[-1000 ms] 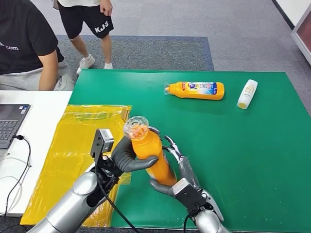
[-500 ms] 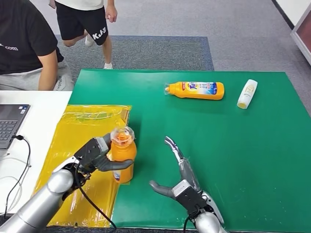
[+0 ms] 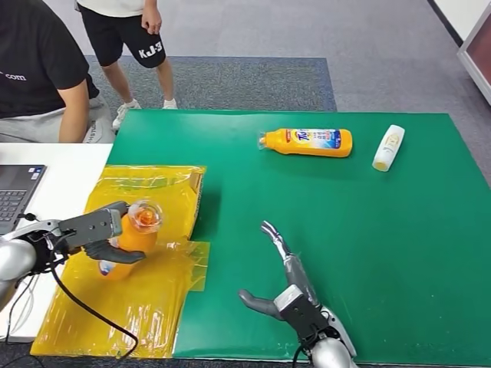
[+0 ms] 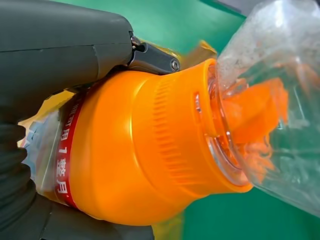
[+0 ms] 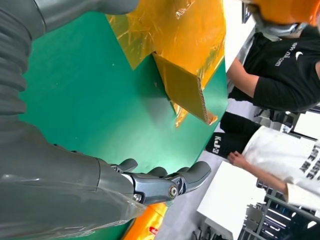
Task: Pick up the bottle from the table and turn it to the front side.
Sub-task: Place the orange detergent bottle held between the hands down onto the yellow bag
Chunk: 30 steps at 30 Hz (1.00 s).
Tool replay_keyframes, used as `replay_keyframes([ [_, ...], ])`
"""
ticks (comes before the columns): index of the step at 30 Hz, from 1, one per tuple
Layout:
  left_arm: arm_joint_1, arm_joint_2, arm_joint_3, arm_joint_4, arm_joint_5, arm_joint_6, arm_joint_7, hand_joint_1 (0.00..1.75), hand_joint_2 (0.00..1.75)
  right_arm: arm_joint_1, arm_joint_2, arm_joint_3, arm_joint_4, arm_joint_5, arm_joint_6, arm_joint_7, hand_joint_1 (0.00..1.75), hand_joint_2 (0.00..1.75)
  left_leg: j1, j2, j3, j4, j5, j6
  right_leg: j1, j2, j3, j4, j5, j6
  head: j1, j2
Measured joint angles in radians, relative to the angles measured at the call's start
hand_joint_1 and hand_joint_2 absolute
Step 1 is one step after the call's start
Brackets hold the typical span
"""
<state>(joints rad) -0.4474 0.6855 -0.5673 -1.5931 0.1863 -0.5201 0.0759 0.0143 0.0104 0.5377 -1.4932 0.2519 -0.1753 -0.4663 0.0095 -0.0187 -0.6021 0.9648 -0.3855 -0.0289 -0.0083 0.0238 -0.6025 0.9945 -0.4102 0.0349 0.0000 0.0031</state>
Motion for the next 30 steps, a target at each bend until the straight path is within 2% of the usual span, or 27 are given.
replay_keyframes([
  [4, -0.029, 0.070, -0.022, -0.008, -0.013, -0.002, 0.006, 1.75, 1.75, 0.002, 0.004, 0.000, 0.004, 0.001, 0.005, 0.008, 0.00, 1.75, 0.000, 0.000, 0.000, 0.000, 0.000, 0.000, 0.000, 0.000, 0.000, 0.000, 0.000, 0.000, 0.000, 0.000],
  [7, -0.030, 0.070, -0.042, -0.005, -0.094, 0.029, -0.024, 1.75, 1.75, 0.001, 0.005, 0.000, 0.008, 0.005, 0.006, 0.017, 0.00, 1.75, 0.000, 0.000, -0.001, 0.000, 0.000, 0.000, 0.000, 0.000, -0.001, 0.000, 0.000, 0.000, 0.000, 0.000],
  [9, -0.028, 0.038, -0.059, 0.005, -0.172, 0.070, -0.064, 1.75, 1.75, 0.000, 0.009, 0.000, 0.010, 0.008, 0.008, 0.021, 0.00, 1.75, -0.001, 0.000, -0.002, 0.000, 0.000, 0.000, -0.001, -0.001, -0.001, 0.000, 0.000, 0.000, 0.000, 0.000],
  [12, -0.025, -0.042, -0.087, 0.035, -0.253, 0.128, -0.109, 1.75, 1.75, -0.007, 0.017, 0.000, 0.012, 0.010, 0.012, 0.024, 0.00, 1.75, -0.002, -0.001, -0.003, 0.001, 0.000, 0.001, -0.002, -0.001, -0.001, 0.000, 0.001, 0.001, 0.000, 0.000],
  [17, -0.017, -0.181, -0.121, 0.079, -0.289, 0.180, -0.142, 1.75, 1.75, -0.017, 0.024, 0.008, 0.022, 0.011, 0.021, 0.025, 0.00, 1.75, -0.002, -0.001, -0.003, 0.001, 0.001, 0.001, -0.003, -0.001, -0.001, 0.000, 0.002, 0.002, 0.000, 0.000],
  [21, -0.014, -0.266, -0.140, 0.103, -0.283, 0.192, -0.151, 1.75, 1.75, -0.030, 0.025, 0.019, 0.036, 0.003, 0.022, 0.024, 0.00, 1.75, -0.002, -0.001, -0.003, 0.001, 0.001, 0.001, -0.003, -0.001, -0.001, 0.000, 0.002, 0.002, 0.000, 0.000],
  [24, -0.012, -0.305, -0.151, 0.115, -0.259, 0.178, -0.149, 1.75, 1.75, -0.036, 0.025, 0.021, 0.051, -0.005, 0.021, 0.023, 0.00, 1.75, -0.002, -0.001, -0.003, 0.001, 0.001, 0.001, -0.002, -0.001, -0.001, 0.000, 0.002, 0.002, 0.000, 0.000],
  [30, -0.011, -0.330, -0.166, 0.132, -0.268, 0.177, -0.142, 1.75, 1.75, -0.045, 0.025, 0.028, 0.075, -0.014, 0.014, 0.021, 0.00, 1.75, -0.002, -0.001, -0.003, 0.001, 0.001, 0.002, -0.002, -0.001, -0.001, 0.000, 0.002, 0.002, 0.000, 0.000],
])
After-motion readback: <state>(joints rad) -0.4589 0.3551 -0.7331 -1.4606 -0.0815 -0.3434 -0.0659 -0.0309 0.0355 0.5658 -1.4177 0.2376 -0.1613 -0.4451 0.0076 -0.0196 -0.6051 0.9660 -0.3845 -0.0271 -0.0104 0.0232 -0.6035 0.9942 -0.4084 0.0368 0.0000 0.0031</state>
